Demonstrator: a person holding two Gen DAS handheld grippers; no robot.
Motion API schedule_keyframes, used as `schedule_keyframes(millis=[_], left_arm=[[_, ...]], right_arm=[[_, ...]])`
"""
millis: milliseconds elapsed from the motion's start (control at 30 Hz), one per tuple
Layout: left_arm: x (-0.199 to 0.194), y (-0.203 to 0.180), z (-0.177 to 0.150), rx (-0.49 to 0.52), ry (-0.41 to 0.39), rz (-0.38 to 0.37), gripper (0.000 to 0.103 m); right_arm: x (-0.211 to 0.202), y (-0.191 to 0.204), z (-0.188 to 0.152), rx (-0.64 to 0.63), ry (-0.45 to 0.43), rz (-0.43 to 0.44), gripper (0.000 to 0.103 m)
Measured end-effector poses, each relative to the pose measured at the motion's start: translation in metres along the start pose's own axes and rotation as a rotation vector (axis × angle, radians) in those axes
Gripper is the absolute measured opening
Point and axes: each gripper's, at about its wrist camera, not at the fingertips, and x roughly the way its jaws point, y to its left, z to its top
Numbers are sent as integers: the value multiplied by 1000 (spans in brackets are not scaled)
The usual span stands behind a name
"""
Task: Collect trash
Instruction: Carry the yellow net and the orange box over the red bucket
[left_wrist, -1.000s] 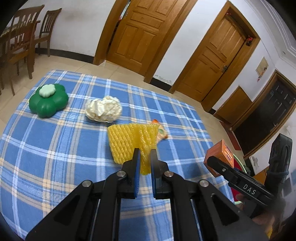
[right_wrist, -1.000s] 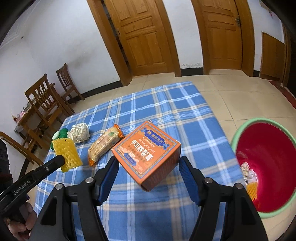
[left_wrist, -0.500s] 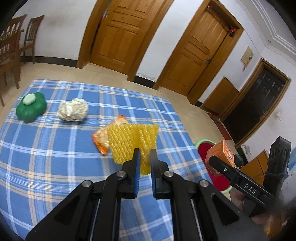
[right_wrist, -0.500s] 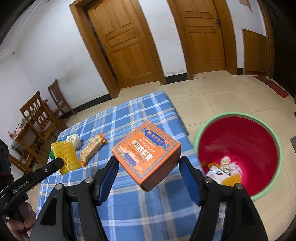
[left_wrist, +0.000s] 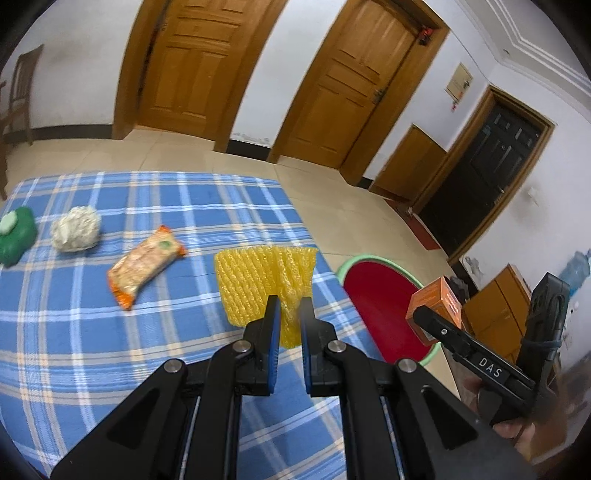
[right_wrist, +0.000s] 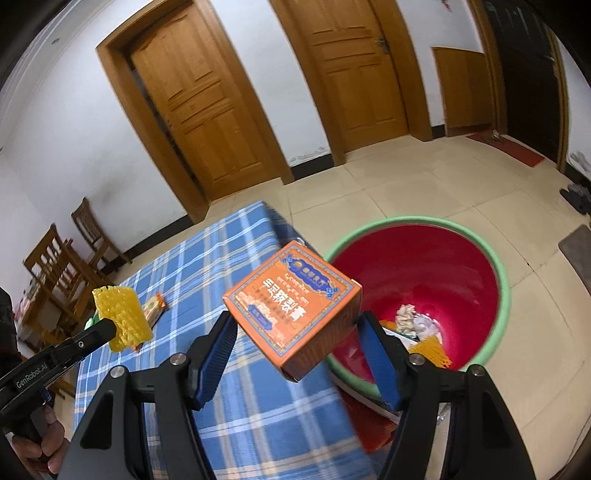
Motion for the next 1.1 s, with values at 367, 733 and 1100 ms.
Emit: schedule_keyframes(millis=[367,733,1100], left_arm=[[38,-52,8,98,68,-60,9],[94,-97,2,177,161,-136,9],[139,-118,-10,225,244,-139,9]], right_arm=[[-6,-55,-2,113,-15,-45,70],[-1,-95,-7,194,-3,-80,70],[6,-112,-11,234,12,-97,70]])
